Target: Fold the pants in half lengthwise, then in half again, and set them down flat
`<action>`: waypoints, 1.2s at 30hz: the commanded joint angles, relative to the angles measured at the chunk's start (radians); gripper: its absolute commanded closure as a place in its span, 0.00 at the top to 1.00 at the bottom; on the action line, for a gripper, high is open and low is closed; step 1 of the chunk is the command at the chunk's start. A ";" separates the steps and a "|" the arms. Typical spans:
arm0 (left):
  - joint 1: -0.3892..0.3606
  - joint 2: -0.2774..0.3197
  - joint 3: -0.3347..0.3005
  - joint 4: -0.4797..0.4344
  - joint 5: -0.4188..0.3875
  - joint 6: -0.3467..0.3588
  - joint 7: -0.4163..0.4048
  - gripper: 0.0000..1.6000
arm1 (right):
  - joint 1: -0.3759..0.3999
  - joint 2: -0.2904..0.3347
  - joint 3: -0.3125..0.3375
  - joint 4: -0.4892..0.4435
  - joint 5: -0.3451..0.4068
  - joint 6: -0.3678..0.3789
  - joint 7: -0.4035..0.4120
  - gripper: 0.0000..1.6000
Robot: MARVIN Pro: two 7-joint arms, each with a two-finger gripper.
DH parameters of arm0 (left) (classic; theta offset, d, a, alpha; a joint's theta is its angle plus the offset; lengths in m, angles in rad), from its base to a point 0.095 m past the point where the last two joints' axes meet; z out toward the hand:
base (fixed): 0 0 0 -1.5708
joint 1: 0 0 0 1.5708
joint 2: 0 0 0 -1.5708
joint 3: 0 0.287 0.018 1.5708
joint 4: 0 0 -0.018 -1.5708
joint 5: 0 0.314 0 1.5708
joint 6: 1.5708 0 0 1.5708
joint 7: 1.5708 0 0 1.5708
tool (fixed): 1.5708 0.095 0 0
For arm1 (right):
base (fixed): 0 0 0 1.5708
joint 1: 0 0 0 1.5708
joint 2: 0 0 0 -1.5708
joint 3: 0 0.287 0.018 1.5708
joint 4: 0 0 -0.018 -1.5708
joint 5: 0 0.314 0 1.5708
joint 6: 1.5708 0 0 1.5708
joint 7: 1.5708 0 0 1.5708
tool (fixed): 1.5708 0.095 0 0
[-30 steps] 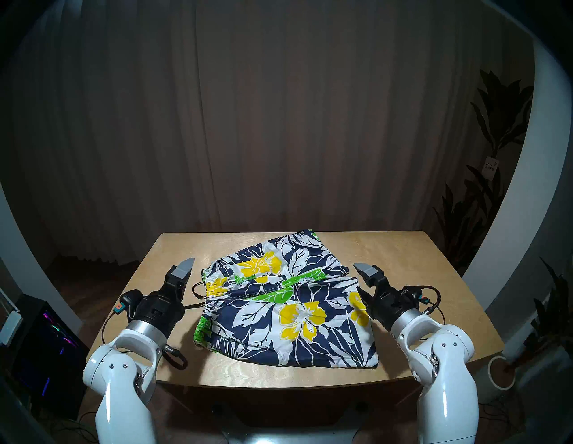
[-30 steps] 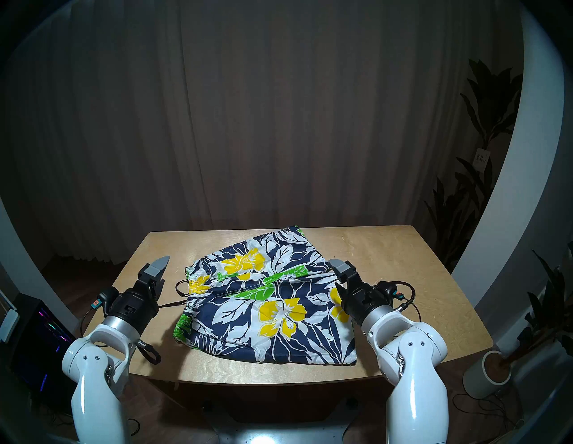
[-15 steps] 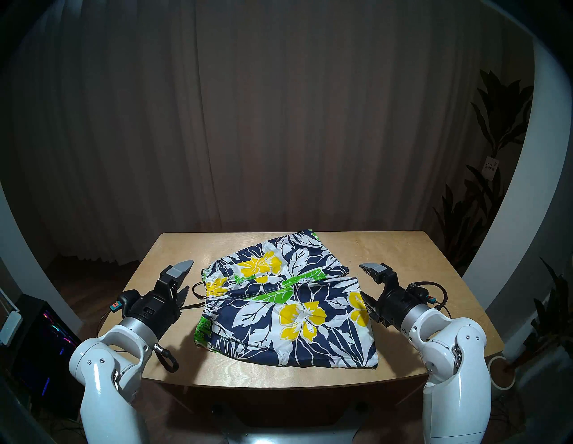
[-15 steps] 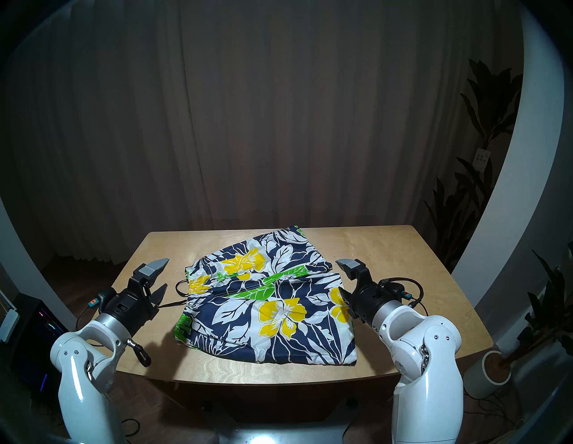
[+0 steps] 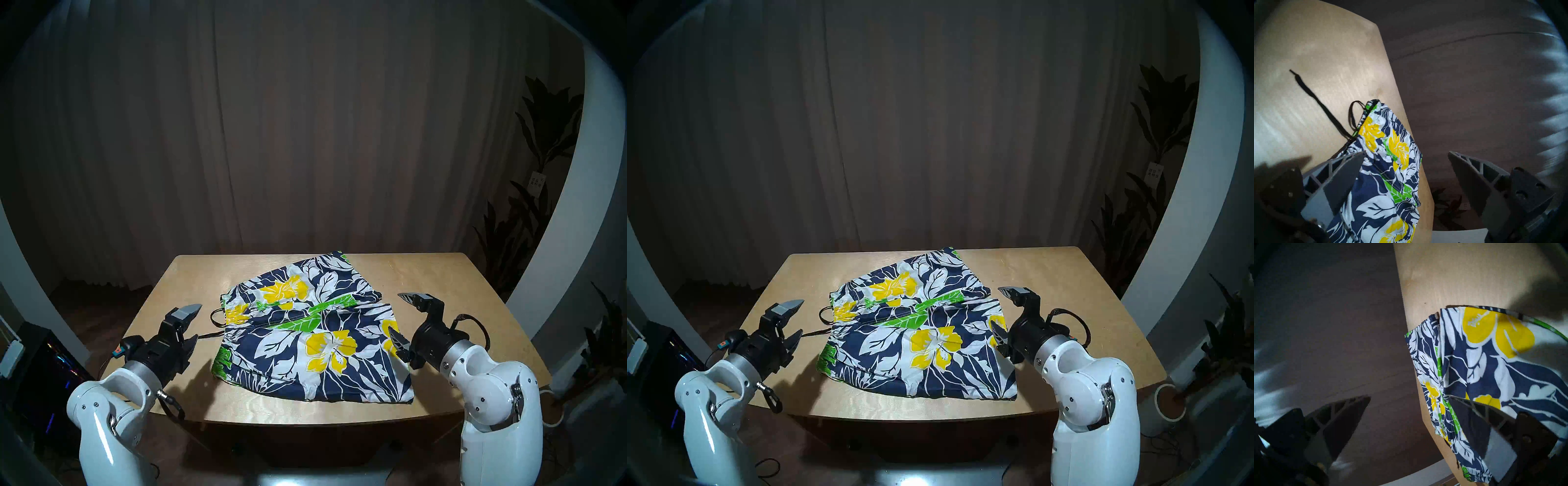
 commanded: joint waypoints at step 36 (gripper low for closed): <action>0.071 -0.005 0.093 -0.080 -0.358 -0.085 0.520 1.00 | -0.140 -0.006 -0.073 -0.009 -0.109 -0.003 0.096 1.00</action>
